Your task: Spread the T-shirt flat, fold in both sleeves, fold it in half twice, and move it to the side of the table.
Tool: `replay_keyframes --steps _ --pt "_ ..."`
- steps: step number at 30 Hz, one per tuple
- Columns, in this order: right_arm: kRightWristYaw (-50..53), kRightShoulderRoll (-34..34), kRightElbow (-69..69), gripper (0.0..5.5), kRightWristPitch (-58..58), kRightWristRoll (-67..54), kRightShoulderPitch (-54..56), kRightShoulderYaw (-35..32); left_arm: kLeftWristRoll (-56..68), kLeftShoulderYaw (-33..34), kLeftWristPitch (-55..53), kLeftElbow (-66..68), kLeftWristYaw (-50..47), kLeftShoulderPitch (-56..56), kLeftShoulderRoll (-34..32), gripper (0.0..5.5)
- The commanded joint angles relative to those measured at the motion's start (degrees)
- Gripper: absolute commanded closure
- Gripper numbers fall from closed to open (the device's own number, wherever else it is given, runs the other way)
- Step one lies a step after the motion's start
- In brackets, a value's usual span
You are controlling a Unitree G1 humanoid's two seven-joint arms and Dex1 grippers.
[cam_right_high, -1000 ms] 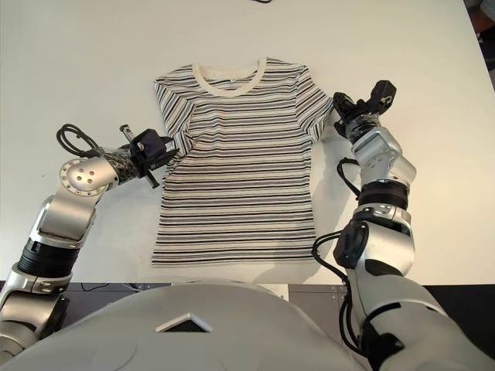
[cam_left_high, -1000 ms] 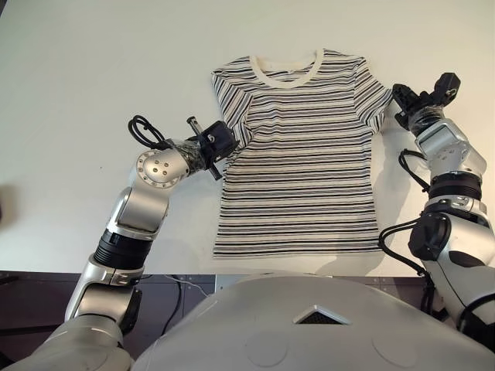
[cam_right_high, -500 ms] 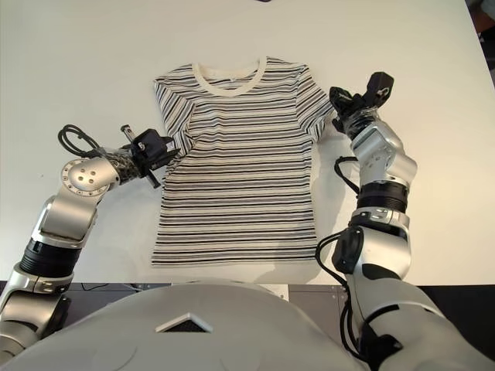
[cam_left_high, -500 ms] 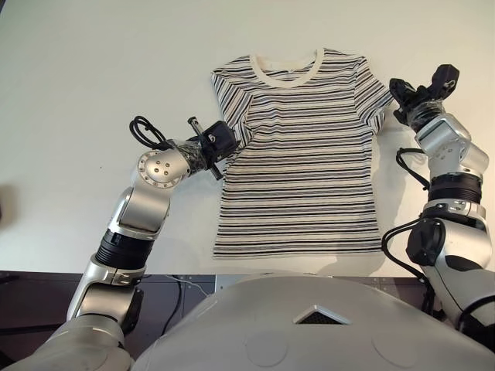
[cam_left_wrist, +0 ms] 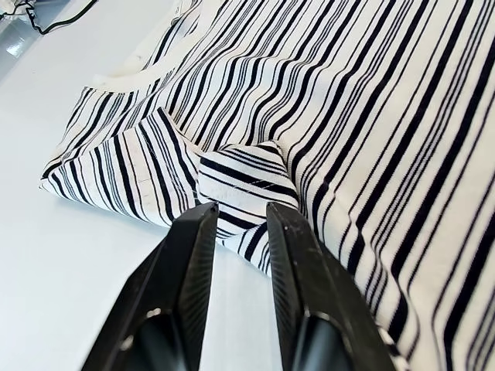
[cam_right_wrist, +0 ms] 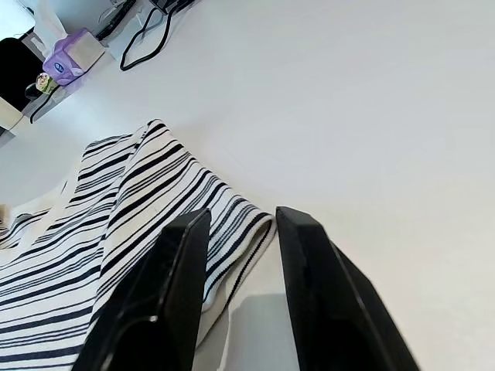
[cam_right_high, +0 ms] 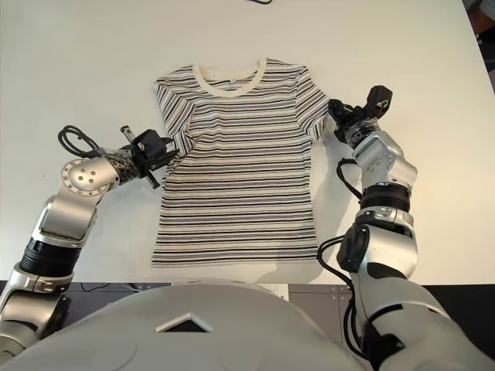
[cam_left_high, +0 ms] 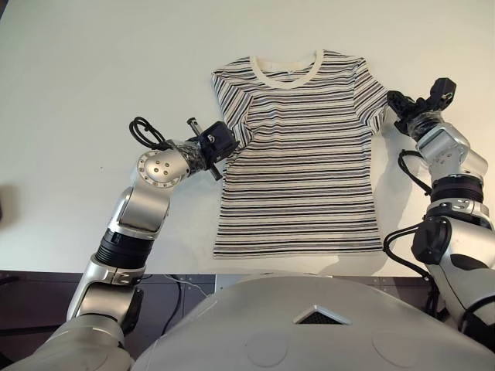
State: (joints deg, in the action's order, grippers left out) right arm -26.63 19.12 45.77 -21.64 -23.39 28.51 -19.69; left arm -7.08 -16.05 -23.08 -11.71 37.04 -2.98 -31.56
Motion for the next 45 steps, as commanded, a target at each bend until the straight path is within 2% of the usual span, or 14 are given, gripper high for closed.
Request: replay_keyframes --steps 1,4,7,9,14,20,26,37,45 --pt "0.1 -1.23 1.22 4.41 -2.36 -0.36 -0.2 0.06 -0.5 0.02 0.02 0.01 0.32 -0.87 -0.64 4.32" --pt "0.02 -1.09 0.82 5.03 -2.58 -0.65 -0.09 -0.03 -0.57 -0.06 -0.14 -0.17 0.26 -0.74 -0.59 4.32" --pt "0.43 -1.16 0.1 5.38 -2.34 -0.68 -0.12 -0.21 -0.62 -0.09 -0.13 -0.09 0.25 -0.75 -0.6 4.32" --pt "0.6 -1.28 -2.14 5.38 -2.25 -0.28 -0.57 0.45 -0.6 -0.04 -0.17 -0.18 0.34 -0.71 -0.72 4.32" --pt "3.35 -3.41 -13.45 5.38 -4.5 3.68 -3.4 6.85 -0.61 -0.14 -0.42 -0.67 0.34 -0.33 -0.81 4.32" --pt "8.02 -5.67 -26.1 5.38 -4.78 5.92 -5.94 9.88 -0.59 -0.39 -0.5 -0.98 0.26 -0.02 -0.69 4.32" --pt "9.67 -5.83 -31.09 5.38 -5.42 9.88 -7.18 14.59 -0.65 -0.72 -0.68 -1.37 0.33 0.18 -0.72 4.32" --pt "9.29 -9.41 -29.61 5.38 -6.1 12.55 -2.91 20.79 -0.59 -1.59 -0.84 -1.49 0.21 -0.02 -0.42 4.32" --pt "8.31 -10.93 -21.35 5.38 -4.51 16.44 -2.8 24.65 -0.47 -1.79 -1.02 -1.46 0.42 -0.47 -0.51 4.32"
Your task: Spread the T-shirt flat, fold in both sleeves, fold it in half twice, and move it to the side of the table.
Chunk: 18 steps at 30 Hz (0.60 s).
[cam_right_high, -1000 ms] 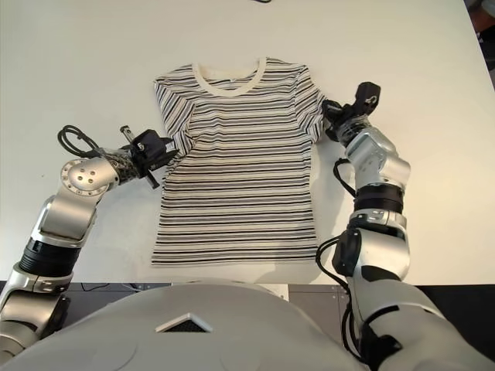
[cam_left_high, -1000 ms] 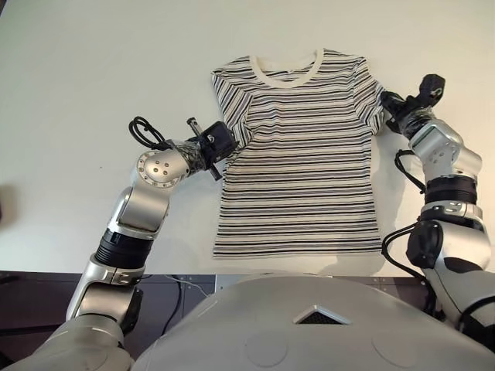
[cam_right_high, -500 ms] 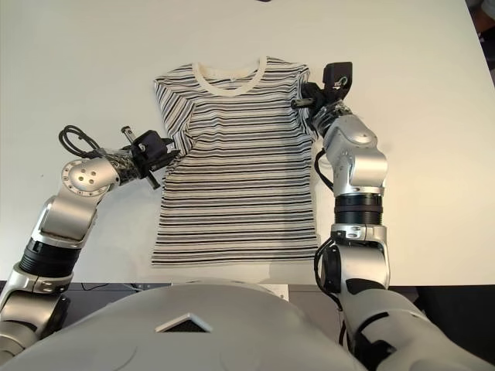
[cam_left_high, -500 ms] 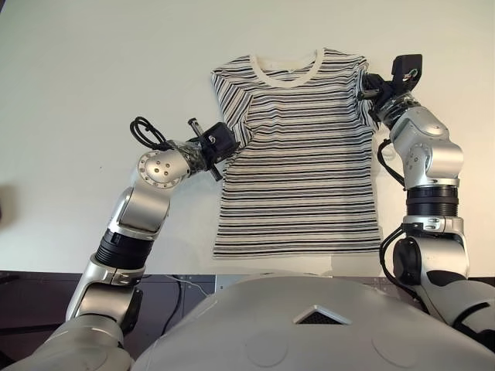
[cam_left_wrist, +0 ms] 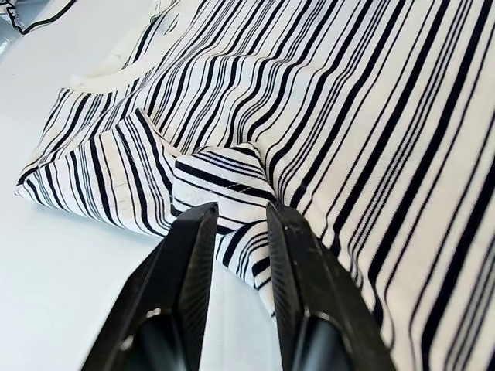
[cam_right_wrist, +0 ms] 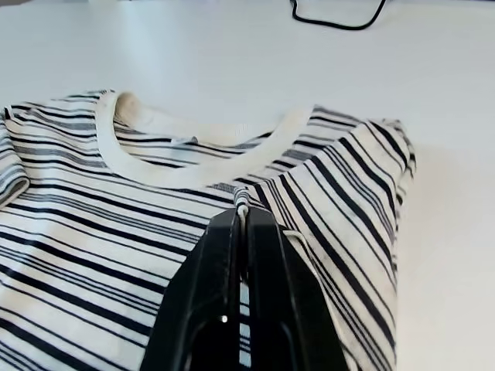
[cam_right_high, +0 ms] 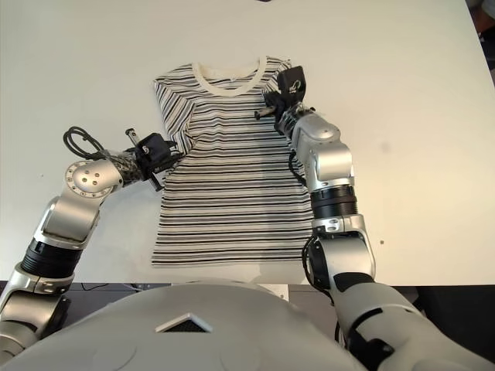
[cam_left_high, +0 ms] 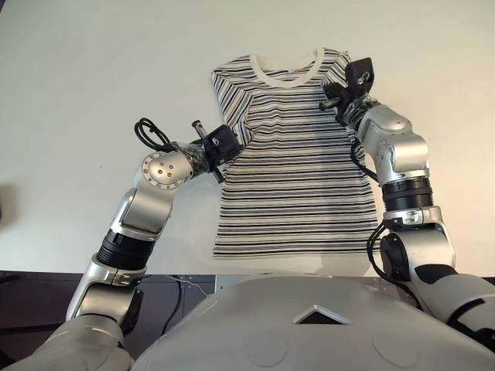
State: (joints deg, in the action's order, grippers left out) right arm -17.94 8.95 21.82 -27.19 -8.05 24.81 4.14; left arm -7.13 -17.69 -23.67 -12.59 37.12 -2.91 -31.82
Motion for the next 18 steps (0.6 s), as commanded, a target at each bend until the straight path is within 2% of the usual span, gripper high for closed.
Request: replay_keyframes --steps 1,4,8,11,14,18 --pt "-0.33 -0.87 3.05 5.38 1.49 1.3 1.08 0.81 -0.41 -0.16 -0.41 -0.56 0.36 -0.57 -0.26 4.32" --pt "-1.58 -1.34 1.94 5.09 1.81 0.47 2.02 0.22 -0.52 -0.16 -0.19 -0.35 0.2 -0.5 -0.24 4.32" --pt "-8.94 -1.32 -10.58 5.09 -6.78 -11.51 1.96 -5.28 -0.76 -0.08 -0.08 -0.65 -0.23 0.07 -0.32 4.32" --pt "-12.56 5.3 -16.82 5.09 -11.46 -15.13 1.51 -8.77 -0.57 0.51 0.22 -1.82 -0.22 0.7 -0.9 4.32" --pt "-16.19 14.9 -13.15 5.09 -2.78 -7.2 -0.53 -5.94 -0.73 2.23 2.32 -5.98 0.29 4.13 -3.83 4.32" --pt "-22.5 18.63 -11.64 5.09 6.92 -1.57 -6.9 0.91 -2.37 2.62 9.47 -11.91 1.89 12.55 -9.88 4.32"
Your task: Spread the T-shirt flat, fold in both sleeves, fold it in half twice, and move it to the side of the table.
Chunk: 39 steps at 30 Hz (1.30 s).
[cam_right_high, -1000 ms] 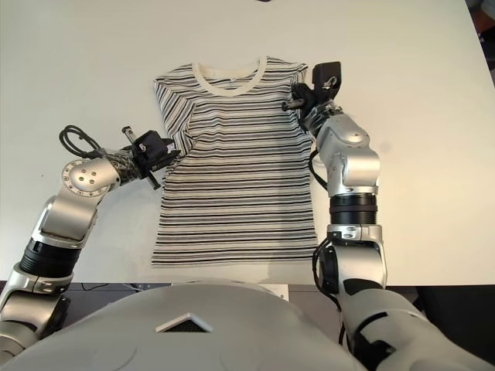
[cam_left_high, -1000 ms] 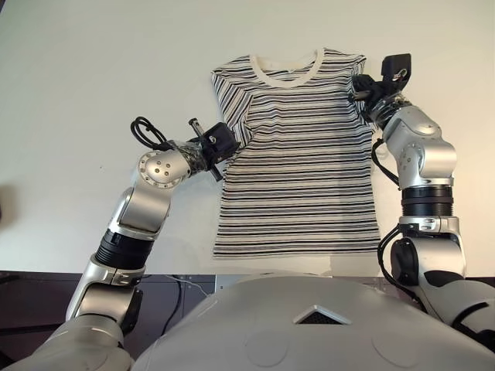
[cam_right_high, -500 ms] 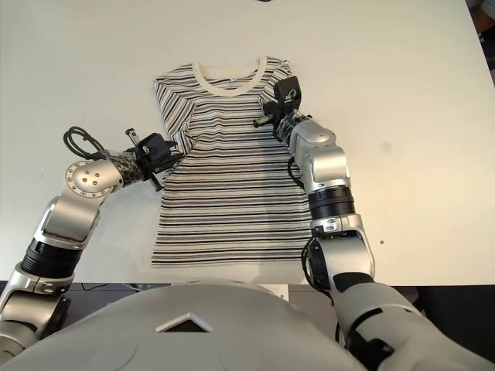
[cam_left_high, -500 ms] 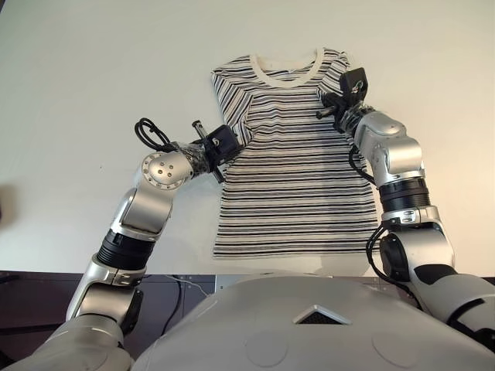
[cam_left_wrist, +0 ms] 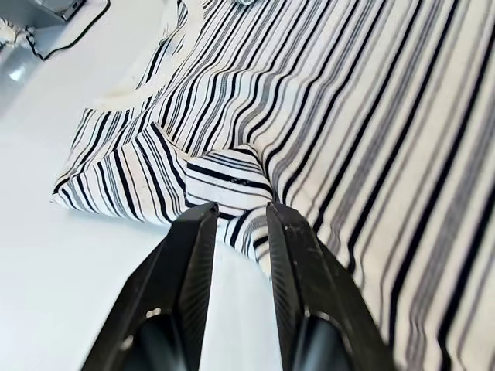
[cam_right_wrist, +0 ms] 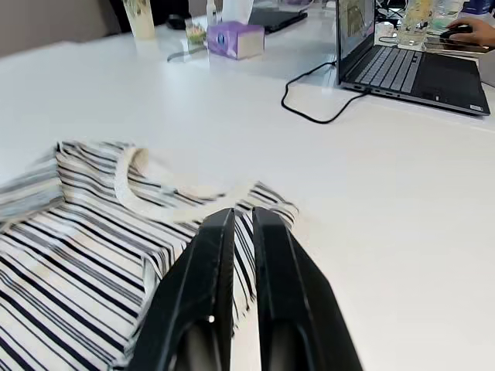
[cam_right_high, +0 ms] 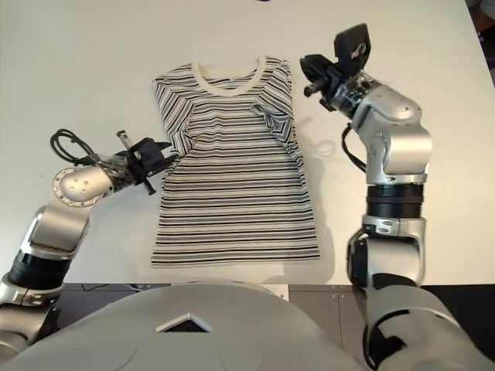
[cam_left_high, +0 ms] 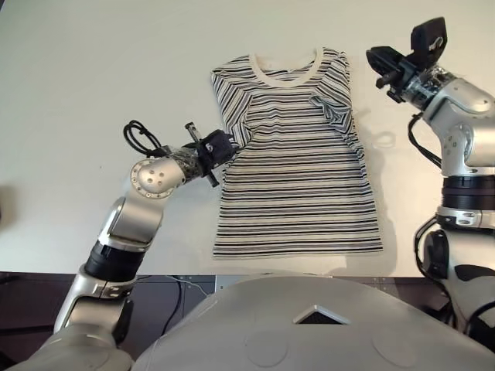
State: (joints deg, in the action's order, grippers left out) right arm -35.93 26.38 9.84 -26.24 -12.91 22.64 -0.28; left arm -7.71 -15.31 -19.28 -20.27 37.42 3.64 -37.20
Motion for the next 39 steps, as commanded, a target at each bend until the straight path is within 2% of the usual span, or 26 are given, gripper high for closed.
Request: replay_keyframes --steps 1,5,10,13,17,20,22,25,31,39 --pt "-5.85 1.53 -0.14 5.09 8.16 4.3 -6.6 6.98 -2.11 0.07 6.49 -5.39 1.95 7.94 -5.6 4.32" --pt "-8.14 2.35 1.04 5.09 15.4 9.5 -11.44 12.57 -4.9 -1.73 9.87 -6.92 2.56 12.16 -7.58 4.32" --pt "-9.44 1.06 2.22 5.09 18.57 10.27 -11.51 13.77 -8.46 -2.15 13.94 -5.58 1.99 13.13 -8.74 4.32" --pt "-12.08 2.48 -5.97 5.09 17.52 5.16 -12.97 10.35 -8.26 0.79 17.78 -6.67 1.19 14.89 -10.04 4.32" --pt "-18.02 11.76 -22.83 5.09 16.4 -1.36 -24.22 1.56 -2.58 12.12 26.76 -11.08 2.01 26.02 -13.45 4.32" --pt "-21.29 18.77 -26.46 5.09 27.0 2.89 -37.22 -4.07 -2.1 20.91 38.99 -8.37 2.59 37.16 -15.75 4.32" --pt "-23.14 21.64 -24.98 4.8 35.21 5.39 -44.44 -7.02 -4.06 23.67 48.97 -3.82 2.14 42.34 -16.98 4.09" --pt "-23.94 25.61 -17.06 4.29 49.31 10.04 -49.53 -10.34 -15.99 25.46 65.41 6.99 -4.15 43.52 -18.92 3.64" --pt "-21.93 28.53 -6.59 4.29 64.78 17.0 -48.35 -7.62 -28.64 20.71 77.5 14.61 -10.88 38.51 -18.16 3.64" --pt "-19.12 29.49 -2.31 4.29 70.53 19.54 -44.76 -3.91 -30.54 12.11 78.15 14.04 -10.81 32.44 -17.48 3.64"
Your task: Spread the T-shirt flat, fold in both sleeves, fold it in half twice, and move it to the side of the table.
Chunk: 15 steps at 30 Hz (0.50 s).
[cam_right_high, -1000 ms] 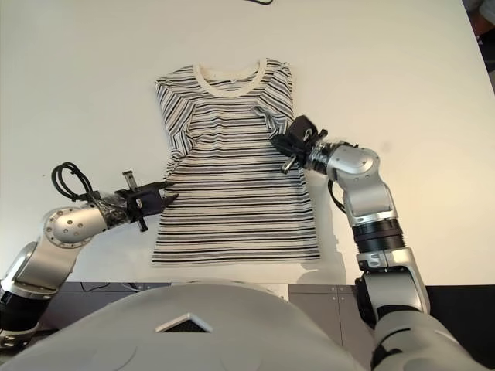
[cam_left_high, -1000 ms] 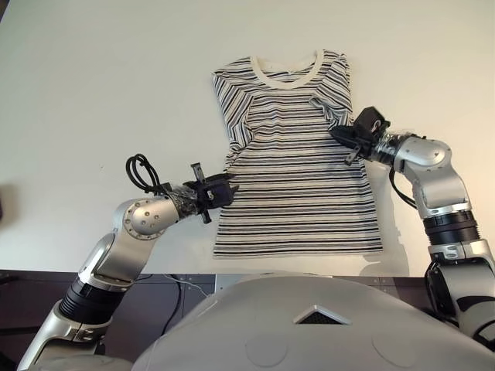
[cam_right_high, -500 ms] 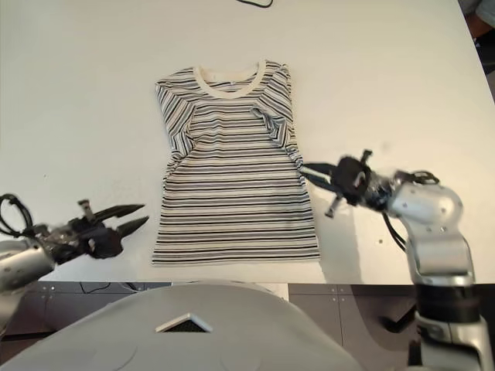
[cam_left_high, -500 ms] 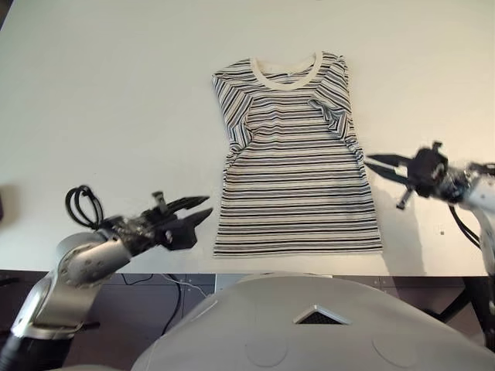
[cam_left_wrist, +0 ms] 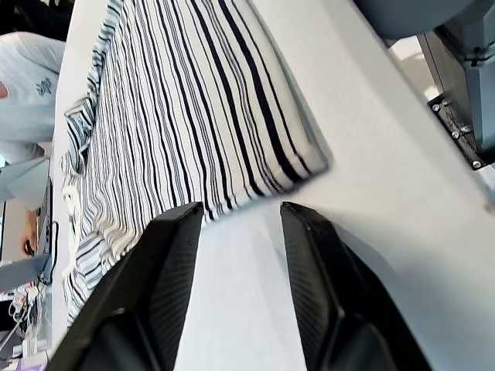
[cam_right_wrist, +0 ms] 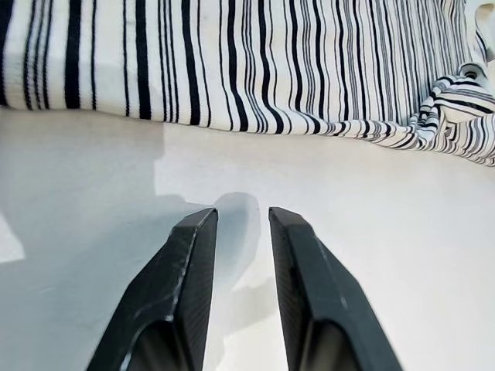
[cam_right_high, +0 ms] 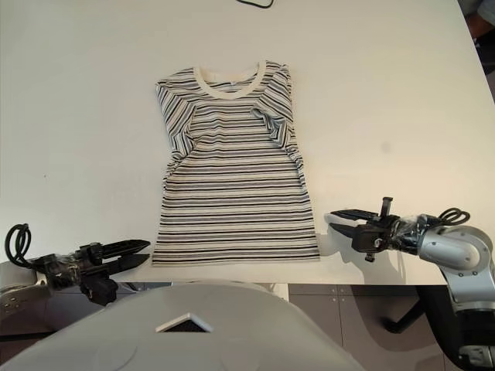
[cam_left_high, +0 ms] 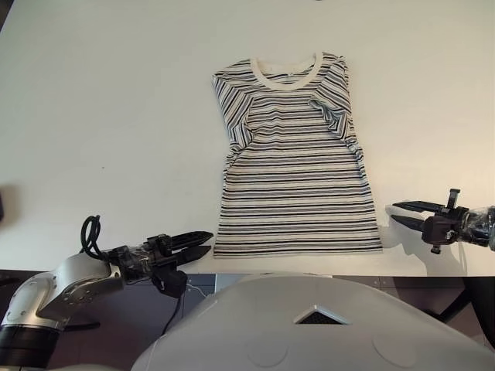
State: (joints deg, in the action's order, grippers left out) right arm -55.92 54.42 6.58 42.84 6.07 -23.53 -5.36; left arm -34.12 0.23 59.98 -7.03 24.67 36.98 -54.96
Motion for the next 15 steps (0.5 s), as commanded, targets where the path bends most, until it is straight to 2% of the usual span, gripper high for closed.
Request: replay_keyframes --steps 1,9,15 --pt "1.1 1.58 1.12 4.29 1.81 0.64 1.69 1.48 -4.43 -4.17 -1.45 0.77 1.79 -1.57 0.53 3.64" --pt "3.66 2.8 2.34 4.29 7.23 2.24 2.07 3.0 -3.39 -6.36 -2.2 -0.12 1.25 -1.37 -0.64 3.64" --pt "7.58 5.52 6.18 4.24 17.33 7.98 2.76 3.9 -0.51 -7.27 -3.83 -1.24 1.93 -0.3 -1.14 4.57"
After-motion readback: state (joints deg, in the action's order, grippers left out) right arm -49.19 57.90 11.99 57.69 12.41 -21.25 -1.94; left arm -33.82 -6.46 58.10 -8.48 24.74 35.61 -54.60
